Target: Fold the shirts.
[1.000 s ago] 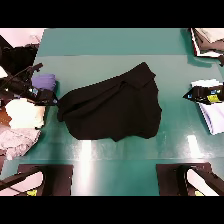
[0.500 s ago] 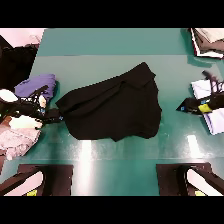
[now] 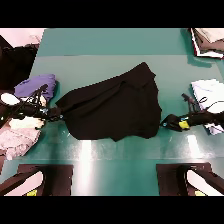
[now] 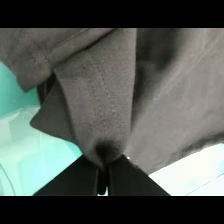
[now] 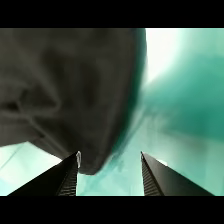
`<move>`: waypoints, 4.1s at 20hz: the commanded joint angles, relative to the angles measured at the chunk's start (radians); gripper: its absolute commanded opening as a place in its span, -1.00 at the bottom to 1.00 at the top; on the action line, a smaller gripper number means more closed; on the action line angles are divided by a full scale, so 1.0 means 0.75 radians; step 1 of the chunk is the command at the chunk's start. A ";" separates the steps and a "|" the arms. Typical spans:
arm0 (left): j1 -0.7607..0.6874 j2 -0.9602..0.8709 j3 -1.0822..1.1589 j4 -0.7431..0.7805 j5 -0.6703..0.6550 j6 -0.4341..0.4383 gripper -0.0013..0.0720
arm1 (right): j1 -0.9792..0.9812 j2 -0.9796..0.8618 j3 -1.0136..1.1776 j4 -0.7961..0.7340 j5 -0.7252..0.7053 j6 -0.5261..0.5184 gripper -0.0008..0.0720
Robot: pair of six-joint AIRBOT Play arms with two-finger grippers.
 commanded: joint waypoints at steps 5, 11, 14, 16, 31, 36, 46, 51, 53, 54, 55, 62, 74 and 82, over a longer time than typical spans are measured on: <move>-0.001 0.001 -0.002 -0.011 -0.055 0.010 -0.88 | 0.301 -0.001 -0.098 0.100 -0.211 0.005 0.18; 0.000 0.023 0.080 -0.012 -0.225 0.007 -0.88 | 0.292 0.182 -0.021 0.088 -0.161 0.005 -0.94; -0.001 0.117 0.291 -0.013 -0.364 -0.003 -0.88 | 0.158 0.363 0.210 0.089 -0.050 0.005 -0.94; -0.001 0.193 0.506 -0.013 -0.415 -0.053 -0.88 | 0.045 0.459 0.417 0.089 -0.039 0.005 -0.94; -0.001 0.355 1.857 -0.340 -0.401 -0.285 -0.88 | -0.534 0.373 1.987 0.094 0.091 -0.024 -0.94; -0.001 0.354 1.388 -0.350 -0.560 -0.343 -0.88 | -0.533 0.256 1.917 0.103 0.282 0.070 -0.94; -0.001 0.304 0.005 -0.320 0.051 -0.083 -0.88 | 0.011 -0.215 1.196 -0.193 0.161 0.094 -0.94; 0.000 0.242 -0.039 -0.327 0.136 -0.051 -0.88 | 0.146 -0.344 1.145 -0.259 0.104 0.094 -0.94; -0.001 0.242 -0.001 -0.341 0.137 -0.044 -0.88 | 0.150 -0.322 1.159 -0.260 0.070 0.094 -0.94; 0.000 0.243 0.045 -0.346 0.111 -0.021 -0.88 | 0.147 -0.293 1.170 -0.261 0.058 0.094 -0.94; 0.000 0.243 0.112 -0.346 0.073 -0.017 -0.88 | 0.138 -0.248 1.183 -0.261 0.049 0.094 -0.94; -0.001 0.397 0.843 -0.351 -0.117 -0.032 -0.88 | 0.138 0.207 1.399 -0.263 -0.043 0.060 -0.94; -0.001 0.466 1.610 -0.312 -0.413 -0.325 -0.88 | 0.138 0.460 1.754 -0.505 0.055 0.112 -0.94; -0.001 0.458 0.551 -0.278 -0.215 -0.224 -0.88 | 0.139 -0.284 1.868 -0.504 0.511 0.169 -0.94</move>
